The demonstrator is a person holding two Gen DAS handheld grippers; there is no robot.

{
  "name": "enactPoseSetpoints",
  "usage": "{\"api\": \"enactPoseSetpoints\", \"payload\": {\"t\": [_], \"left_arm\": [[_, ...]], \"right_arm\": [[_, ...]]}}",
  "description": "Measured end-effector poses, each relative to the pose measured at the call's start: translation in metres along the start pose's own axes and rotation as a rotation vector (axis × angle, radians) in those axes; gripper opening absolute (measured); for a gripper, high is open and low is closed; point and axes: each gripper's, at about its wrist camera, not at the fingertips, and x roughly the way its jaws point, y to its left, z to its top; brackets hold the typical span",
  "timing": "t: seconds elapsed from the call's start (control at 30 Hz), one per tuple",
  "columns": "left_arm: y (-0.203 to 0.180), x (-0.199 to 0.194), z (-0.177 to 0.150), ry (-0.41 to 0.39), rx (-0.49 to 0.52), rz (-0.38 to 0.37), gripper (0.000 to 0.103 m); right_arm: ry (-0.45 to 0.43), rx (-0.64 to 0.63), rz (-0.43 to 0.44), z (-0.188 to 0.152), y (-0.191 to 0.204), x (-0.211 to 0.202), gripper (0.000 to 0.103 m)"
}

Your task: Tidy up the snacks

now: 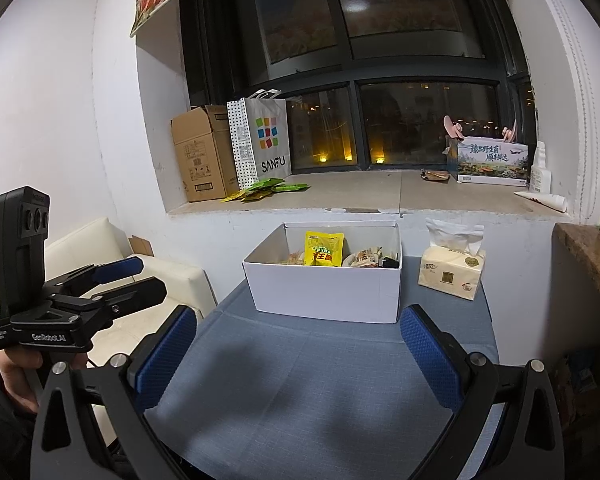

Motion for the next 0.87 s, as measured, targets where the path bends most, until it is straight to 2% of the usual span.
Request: {"api": "enactPoseSetpoints", "payload": {"t": [0.87], "left_arm": [[0.0043, -0.0083, 0.0015, -0.023, -0.002, 0.002, 0.103]], "right_arm": [[0.006, -0.005, -0.002, -0.0026, 0.001, 0.0009, 0.103]]}}
